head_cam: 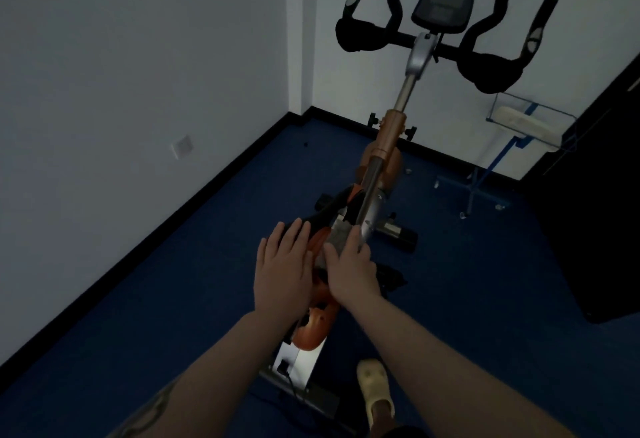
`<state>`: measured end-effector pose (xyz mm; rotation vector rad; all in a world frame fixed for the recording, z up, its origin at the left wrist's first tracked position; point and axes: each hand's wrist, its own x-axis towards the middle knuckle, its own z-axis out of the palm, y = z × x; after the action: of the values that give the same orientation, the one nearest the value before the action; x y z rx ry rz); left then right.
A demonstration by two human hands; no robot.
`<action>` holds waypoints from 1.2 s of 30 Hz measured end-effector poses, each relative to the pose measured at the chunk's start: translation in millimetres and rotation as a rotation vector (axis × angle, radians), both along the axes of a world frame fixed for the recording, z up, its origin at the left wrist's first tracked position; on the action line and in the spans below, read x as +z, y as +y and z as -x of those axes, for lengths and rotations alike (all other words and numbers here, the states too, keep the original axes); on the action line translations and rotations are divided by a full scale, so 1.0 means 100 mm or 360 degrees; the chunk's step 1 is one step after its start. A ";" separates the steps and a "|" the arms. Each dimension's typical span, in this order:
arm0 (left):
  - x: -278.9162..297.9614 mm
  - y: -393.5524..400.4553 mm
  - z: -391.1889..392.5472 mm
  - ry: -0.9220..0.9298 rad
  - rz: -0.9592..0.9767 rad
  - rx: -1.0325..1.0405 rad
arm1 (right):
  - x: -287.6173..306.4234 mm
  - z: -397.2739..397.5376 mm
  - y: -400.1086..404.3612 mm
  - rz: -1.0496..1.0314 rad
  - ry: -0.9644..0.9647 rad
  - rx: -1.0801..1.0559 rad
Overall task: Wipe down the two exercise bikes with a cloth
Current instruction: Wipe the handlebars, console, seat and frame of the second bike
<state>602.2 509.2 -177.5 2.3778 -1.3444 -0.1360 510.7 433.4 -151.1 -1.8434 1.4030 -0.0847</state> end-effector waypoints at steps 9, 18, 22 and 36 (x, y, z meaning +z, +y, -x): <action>0.14 -0.27 -0.04 0.0157 0.0147 0.0469 | -0.17 -0.19 -0.57 -0.0163 -0.0105 -0.0021; 0.12 -0.35 0.09 0.0166 0.0209 0.0617 | -0.32 -0.36 -1.04 0.0221 -0.0259 0.0201; 0.12 -0.34 0.10 0.0189 0.0186 0.0715 | -0.33 -0.29 -1.49 0.0562 -0.0266 0.0688; 0.05 -0.48 0.74 0.0561 0.0546 0.1291 | -0.07 -0.56 -1.58 0.1160 0.0017 0.2028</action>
<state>527.9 461.4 -172.4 2.2648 -0.1740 -0.0734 566.9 275.1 -158.0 -2.9966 -0.0629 0.0812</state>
